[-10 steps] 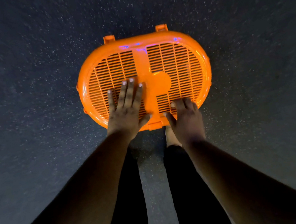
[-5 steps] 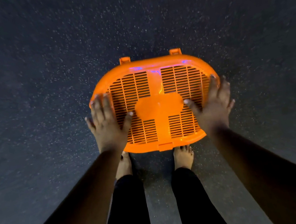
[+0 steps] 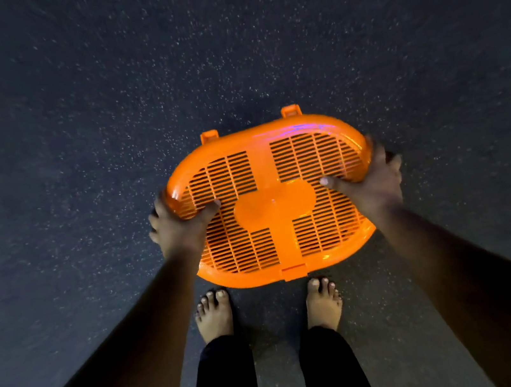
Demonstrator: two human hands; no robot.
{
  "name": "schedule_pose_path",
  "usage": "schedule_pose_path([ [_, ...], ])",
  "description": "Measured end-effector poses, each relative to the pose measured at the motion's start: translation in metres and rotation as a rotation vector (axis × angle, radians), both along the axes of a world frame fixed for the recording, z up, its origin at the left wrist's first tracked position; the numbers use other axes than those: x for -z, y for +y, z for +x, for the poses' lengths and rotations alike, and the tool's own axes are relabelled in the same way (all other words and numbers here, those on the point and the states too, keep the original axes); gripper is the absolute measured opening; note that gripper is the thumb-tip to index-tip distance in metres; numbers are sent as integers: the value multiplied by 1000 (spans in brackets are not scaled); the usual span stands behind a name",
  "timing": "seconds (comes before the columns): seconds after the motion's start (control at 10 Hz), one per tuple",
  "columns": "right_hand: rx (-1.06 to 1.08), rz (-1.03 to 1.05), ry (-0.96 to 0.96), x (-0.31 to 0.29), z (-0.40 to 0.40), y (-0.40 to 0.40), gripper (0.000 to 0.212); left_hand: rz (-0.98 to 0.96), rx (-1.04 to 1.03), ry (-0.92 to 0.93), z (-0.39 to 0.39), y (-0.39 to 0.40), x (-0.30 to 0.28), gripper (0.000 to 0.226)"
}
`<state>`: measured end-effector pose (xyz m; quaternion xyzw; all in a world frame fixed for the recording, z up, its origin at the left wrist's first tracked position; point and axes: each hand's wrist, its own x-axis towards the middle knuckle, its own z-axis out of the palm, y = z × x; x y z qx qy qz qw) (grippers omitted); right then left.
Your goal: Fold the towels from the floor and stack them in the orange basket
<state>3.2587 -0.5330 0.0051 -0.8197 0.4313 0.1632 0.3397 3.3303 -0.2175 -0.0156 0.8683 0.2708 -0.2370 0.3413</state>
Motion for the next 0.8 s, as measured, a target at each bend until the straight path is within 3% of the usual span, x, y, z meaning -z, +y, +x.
schedule_pose_path([
  [0.2, -264, -131, 176, 14, 49, 16, 111, 260, 375, -69, 22, -6, 4, 102],
  [0.3, -644, -287, 126, 9, 35, 38, 95, 279, 785, -214, 6, -25, 3, 100],
  [0.4, -937, -306, 57, 12, 12, 53, 95, 289, 998, -278, -17, -30, 9, 105],
  [0.6, -1027, -303, 93, 24, 7, 61, 99, 360, 1060, -261, -34, -28, 21, 110],
  [0.8, -916, -231, 112, -22, 0, 66, 97, 308, 961, -93, -42, -37, -36, 109],
])
